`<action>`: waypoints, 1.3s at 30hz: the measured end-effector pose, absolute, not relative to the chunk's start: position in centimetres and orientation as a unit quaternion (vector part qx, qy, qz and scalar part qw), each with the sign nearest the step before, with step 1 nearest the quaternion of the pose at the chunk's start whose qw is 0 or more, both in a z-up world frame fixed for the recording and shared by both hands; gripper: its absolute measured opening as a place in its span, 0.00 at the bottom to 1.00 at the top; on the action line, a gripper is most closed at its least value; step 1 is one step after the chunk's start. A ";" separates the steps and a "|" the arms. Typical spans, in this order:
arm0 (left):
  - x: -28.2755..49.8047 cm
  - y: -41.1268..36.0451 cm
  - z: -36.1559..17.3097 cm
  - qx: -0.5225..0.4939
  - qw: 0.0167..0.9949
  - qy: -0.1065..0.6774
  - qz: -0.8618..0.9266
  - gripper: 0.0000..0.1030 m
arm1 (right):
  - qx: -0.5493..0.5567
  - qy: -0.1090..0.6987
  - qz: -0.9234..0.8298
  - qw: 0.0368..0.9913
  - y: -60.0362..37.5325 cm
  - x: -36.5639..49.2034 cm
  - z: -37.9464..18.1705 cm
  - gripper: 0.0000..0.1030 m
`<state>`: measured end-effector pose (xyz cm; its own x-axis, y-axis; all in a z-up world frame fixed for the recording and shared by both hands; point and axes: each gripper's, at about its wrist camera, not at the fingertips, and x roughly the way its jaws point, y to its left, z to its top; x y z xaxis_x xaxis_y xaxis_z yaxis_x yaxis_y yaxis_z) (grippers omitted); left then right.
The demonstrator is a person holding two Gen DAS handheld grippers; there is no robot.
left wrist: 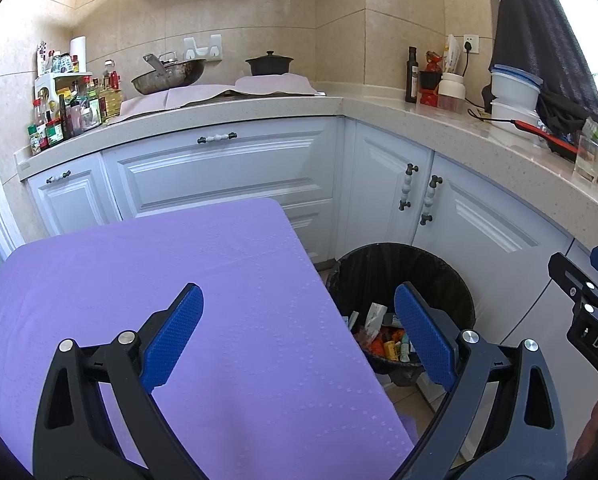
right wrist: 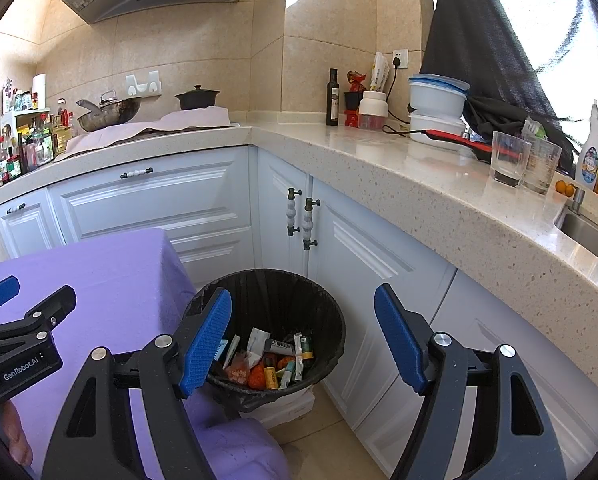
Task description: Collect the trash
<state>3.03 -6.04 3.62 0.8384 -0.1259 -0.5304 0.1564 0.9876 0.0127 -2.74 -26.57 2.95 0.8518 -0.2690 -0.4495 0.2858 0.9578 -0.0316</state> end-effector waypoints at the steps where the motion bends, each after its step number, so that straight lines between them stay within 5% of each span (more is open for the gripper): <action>1: 3.1 -6.1 3.6 0.028 0.958 0.274 -0.073 0.91 | 0.018 0.231 -0.144 0.962 -26.5 -2.8 3.0 0.70; 39: 2.7 -7.4 3.8 0.018 0.956 0.275 -0.103 0.91 | 0.020 0.225 -0.148 0.963 -26.7 -3.1 3.4 0.70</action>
<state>2.65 -7.38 3.80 0.8275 -0.1874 -0.5293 0.2071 0.9781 -0.0225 -3.10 -26.68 3.40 0.8545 -0.2764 -0.4398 0.2943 0.9553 -0.0285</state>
